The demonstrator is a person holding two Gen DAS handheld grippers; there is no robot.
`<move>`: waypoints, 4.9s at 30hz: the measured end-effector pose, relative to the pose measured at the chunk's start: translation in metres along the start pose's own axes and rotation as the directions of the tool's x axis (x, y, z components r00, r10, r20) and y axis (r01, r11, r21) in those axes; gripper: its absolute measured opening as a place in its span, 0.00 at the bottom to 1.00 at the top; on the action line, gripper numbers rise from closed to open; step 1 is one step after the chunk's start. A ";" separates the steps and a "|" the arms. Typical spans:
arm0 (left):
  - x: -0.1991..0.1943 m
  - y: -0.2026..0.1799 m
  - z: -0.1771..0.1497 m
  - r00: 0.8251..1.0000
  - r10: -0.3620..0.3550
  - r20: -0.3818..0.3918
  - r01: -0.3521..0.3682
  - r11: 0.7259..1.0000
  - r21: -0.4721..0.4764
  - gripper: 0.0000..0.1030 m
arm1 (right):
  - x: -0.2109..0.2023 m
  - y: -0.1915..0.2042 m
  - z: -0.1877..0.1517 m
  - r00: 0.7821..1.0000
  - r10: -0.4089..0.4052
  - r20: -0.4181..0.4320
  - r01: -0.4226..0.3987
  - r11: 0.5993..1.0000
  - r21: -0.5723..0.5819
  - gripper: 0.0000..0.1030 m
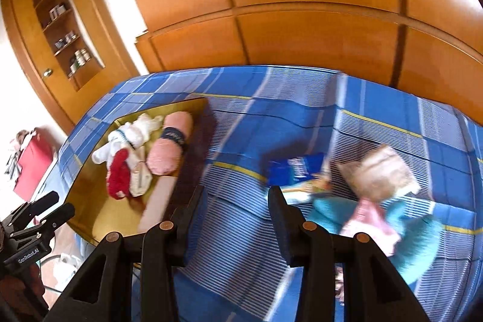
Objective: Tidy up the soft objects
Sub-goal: 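Withdraw both grippers from the tray toward the remaining items, then lower the left gripper onto the blue Tempo tissue pack and close it, then carry the Tempo pack into the tray while the right gripper grasps the brown scrunchie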
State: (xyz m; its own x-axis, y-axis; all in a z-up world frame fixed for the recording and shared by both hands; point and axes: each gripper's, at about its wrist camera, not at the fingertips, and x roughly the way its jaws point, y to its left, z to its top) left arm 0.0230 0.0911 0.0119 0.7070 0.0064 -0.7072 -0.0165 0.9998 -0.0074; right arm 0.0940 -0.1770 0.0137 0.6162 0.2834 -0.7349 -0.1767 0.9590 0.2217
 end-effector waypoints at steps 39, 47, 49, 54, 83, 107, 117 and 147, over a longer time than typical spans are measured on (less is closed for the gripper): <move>0.089 -0.220 0.044 0.973 -0.159 -0.168 0.226 0.813 0.536 0.80 | -0.055 -0.164 -0.024 0.981 -0.184 0.065 0.133 0.874 0.467 0.40; 0.132 -0.250 0.051 0.959 -0.169 -0.226 0.278 0.714 0.643 0.85 | -0.062 -0.169 -0.023 0.979 -0.184 0.086 0.120 0.866 0.486 0.40; 0.136 -0.254 0.052 0.957 -0.179 -0.230 0.288 0.697 0.656 0.85 | -0.063 -0.172 -0.024 0.979 -0.187 0.087 0.120 0.860 0.496 0.40; 0.153 -0.262 0.061 0.939 -0.201 -0.280 0.340 0.681 0.649 0.85 | -0.061 -0.174 -0.024 0.979 -0.184 0.081 0.119 0.855 0.505 0.40; 0.097 -0.228 0.009 0.878 -0.319 -0.357 0.445 0.819 0.362 0.51 | -0.057 -0.184 -0.029 0.986 -0.155 0.067 0.095 0.834 0.544 0.40; 0.127 -0.223 0.016 0.890 -0.298 -0.345 0.409 0.856 0.315 0.53 | -0.065 -0.171 -0.021 0.990 -0.096 0.103 0.031 0.862 0.505 0.40; 0.096 -0.207 0.009 0.910 -0.315 -0.269 0.390 0.869 0.303 0.42 | -0.060 -0.149 -0.016 0.996 0.011 0.092 -0.047 0.918 0.395 0.40; 0.018 -0.142 -0.001 0.867 -0.467 -0.175 0.495 0.849 0.186 0.42 | 0.003 -0.104 -0.070 0.940 -0.128 -0.317 0.136 0.991 0.004 0.32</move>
State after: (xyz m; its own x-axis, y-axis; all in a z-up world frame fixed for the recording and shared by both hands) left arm 0.0373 -0.0508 -0.0009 0.4964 -0.4642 -0.7336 0.4671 0.8551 -0.2250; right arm 0.0611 -0.2754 -0.0563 0.3579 0.1460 -0.9223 -0.0878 0.9886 0.1224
